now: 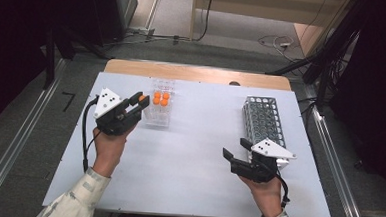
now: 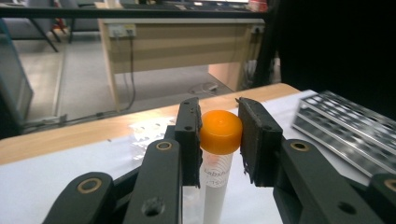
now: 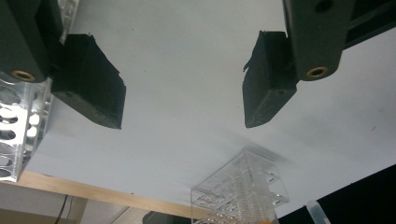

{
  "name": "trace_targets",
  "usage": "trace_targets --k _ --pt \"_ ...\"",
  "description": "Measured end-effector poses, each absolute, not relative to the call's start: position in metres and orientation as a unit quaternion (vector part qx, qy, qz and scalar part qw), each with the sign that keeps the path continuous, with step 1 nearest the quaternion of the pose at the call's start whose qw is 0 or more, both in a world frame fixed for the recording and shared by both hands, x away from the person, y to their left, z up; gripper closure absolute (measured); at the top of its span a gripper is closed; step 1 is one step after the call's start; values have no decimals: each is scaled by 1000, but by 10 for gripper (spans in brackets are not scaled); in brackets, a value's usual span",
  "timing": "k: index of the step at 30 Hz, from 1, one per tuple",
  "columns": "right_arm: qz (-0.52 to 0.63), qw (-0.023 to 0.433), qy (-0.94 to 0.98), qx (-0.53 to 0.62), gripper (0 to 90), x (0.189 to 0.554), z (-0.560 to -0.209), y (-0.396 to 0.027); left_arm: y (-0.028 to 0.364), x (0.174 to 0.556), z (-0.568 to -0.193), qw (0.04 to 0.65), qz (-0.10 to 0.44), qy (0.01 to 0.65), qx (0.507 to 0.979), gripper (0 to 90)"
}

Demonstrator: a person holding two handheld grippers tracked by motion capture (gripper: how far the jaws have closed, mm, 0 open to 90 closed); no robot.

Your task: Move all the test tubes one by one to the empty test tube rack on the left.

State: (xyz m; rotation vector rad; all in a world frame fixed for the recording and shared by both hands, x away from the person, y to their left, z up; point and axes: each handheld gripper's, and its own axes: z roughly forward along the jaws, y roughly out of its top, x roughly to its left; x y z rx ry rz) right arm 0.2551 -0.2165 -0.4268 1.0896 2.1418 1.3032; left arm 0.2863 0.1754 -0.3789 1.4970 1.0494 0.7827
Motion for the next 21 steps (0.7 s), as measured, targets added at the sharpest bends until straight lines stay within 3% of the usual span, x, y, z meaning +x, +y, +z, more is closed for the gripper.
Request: trace_targets --k 11,21 --pt "470 208 759 399 294 255 -425 -227 173 327 -393 523 351 465 622 700" --pt "470 210 756 403 297 255 -425 -231 171 338 -409 511 345 475 628 699"
